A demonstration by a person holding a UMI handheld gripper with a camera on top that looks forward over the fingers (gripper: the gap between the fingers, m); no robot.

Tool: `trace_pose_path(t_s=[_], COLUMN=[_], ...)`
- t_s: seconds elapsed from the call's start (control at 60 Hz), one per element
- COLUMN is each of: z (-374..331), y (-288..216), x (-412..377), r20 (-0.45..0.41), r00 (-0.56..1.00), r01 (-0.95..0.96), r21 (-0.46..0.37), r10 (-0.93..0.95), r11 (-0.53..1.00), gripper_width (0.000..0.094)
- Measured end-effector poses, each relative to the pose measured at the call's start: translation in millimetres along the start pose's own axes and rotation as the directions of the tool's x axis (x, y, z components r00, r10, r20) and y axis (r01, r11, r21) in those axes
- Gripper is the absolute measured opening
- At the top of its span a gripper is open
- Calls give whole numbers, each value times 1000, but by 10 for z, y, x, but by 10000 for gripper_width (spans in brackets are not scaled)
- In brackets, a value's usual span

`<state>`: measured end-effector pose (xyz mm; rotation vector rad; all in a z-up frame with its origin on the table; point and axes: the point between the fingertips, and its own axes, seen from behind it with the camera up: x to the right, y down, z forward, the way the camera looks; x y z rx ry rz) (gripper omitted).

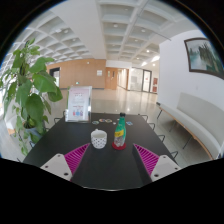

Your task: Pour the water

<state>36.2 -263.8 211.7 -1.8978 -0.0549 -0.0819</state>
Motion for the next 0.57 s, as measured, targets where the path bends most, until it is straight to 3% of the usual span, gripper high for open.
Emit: trace_pose_path(t_s=[0.217, 0.567], z=[-494, -646], y=[136, 197], x=[-95, 13], r20=[20, -6], r00=[1000, 1000], r01=[-9, -6], r21=[8, 14], r10=[8, 6], r11=[1000, 1000], gripper_width=[854, 854])
